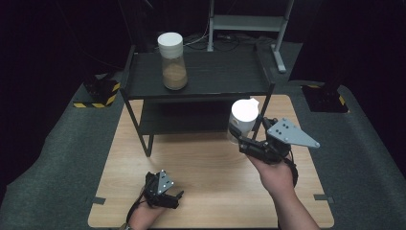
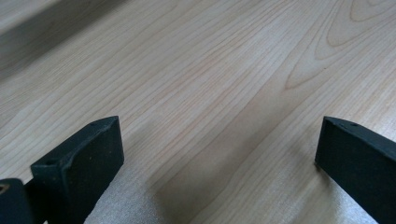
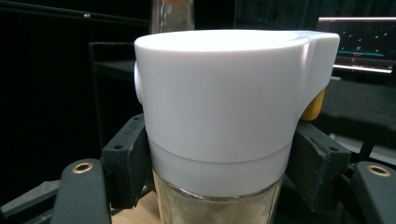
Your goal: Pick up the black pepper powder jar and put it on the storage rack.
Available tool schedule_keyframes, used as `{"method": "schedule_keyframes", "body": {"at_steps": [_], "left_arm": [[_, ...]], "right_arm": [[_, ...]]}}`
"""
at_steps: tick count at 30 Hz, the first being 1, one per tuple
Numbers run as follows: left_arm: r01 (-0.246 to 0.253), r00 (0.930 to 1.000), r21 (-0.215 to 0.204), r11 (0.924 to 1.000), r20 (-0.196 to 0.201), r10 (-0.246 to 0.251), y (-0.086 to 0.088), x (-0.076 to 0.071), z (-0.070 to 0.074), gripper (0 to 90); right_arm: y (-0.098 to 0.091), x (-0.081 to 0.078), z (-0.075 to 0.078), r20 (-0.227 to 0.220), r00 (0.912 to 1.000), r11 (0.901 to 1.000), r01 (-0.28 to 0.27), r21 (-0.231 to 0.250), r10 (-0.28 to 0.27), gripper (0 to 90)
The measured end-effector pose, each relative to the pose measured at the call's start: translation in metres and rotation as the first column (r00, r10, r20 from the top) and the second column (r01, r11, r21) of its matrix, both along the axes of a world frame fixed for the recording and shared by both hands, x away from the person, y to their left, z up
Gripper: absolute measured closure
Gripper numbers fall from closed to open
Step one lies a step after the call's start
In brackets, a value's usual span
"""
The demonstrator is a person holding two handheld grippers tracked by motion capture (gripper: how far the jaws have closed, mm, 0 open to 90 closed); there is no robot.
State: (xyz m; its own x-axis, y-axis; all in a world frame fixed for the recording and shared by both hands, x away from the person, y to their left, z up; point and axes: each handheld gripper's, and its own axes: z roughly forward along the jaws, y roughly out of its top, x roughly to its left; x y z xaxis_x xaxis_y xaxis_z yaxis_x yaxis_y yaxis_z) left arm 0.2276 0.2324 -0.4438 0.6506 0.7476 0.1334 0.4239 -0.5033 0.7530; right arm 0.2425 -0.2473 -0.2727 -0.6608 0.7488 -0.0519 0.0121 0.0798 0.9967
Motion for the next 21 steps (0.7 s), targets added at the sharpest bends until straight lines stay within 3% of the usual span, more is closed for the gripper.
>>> {"method": "schedule_keyframes", "body": {"at_steps": [21], "left_arm": [[0.006, 1.0000, -0.005, 1.0000, -0.002, -0.006, 0.001, 0.001, 0.000, 1.4]], "right_arm": [[0.017, 0.032, 0.044, 0.030, 0.9977, 0.9978, 0.061, 0.026, -0.061, 29.4]]}}
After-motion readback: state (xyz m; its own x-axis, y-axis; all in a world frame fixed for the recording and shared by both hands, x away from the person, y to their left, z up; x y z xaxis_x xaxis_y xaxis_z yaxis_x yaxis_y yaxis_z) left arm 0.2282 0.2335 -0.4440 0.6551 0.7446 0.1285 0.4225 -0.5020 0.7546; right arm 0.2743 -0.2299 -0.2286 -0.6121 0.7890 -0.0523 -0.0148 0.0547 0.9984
